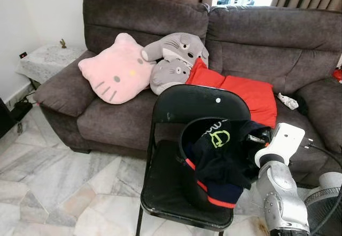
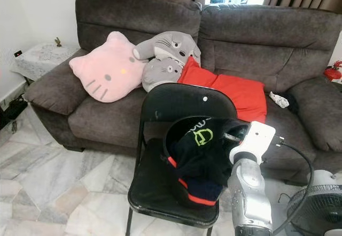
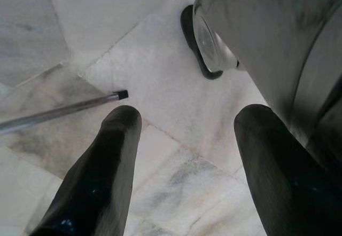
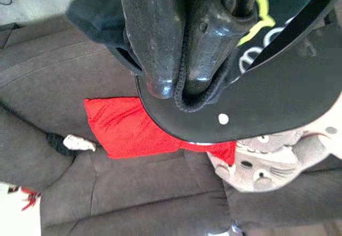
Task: Hang hanger
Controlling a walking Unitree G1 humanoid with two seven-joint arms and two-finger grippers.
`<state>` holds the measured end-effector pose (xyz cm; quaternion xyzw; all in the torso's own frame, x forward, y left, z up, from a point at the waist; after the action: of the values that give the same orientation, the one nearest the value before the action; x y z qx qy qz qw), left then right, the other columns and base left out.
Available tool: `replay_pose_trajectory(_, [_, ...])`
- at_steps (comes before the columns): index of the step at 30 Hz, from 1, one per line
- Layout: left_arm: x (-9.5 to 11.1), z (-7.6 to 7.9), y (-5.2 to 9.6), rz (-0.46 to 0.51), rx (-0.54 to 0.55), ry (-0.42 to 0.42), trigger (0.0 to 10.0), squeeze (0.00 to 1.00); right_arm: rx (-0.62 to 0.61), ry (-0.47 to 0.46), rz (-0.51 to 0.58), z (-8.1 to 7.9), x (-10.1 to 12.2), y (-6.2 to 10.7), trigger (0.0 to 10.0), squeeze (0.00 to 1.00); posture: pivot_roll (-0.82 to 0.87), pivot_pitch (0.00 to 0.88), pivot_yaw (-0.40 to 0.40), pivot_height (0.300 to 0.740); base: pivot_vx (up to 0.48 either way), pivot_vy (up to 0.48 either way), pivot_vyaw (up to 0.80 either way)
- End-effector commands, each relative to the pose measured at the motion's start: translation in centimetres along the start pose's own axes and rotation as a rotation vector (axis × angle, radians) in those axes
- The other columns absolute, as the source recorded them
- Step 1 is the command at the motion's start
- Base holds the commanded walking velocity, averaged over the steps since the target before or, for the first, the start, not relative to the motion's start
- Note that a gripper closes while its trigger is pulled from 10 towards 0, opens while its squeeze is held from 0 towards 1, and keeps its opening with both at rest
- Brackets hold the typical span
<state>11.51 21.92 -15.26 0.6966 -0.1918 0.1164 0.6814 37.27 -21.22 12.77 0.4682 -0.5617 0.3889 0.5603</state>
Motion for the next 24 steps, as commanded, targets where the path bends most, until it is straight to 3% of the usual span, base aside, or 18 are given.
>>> replay_pose_trajectory(1, [-0.30,-0.09,0.08,-0.006,0.001,0.010,10.0,0.00,-0.001,0.014,0.022,0.03,0.71,-0.25,10.0,0.00,-0.03,0.000,-0.024,0.740,-0.296,0.000,0.00])
replay_pose_trajectory(24, [0.12,-0.02,-0.02,0.006,-0.001,0.028,10.0,0.00,0.027,0.038,0.053,-0.58,1.59,-0.53,10.0,0.00,-0.03,0.000,-0.041,0.740,-0.296,0.000,0.00])
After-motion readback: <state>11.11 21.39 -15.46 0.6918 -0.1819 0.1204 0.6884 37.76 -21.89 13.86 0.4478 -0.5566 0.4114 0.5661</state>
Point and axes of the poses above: a point about 5 cm out from each wrist's last joint towards the gripper, its own y axis pointing back from the gripper into the wrist, its own x axis along the axis of the wrist's last joint, z = x × y, the point moved 5 cm from there along -y, pointing out of the wrist towards the gripper, and after that the axes turned 5 degrees about y, right-handed, at the moved point
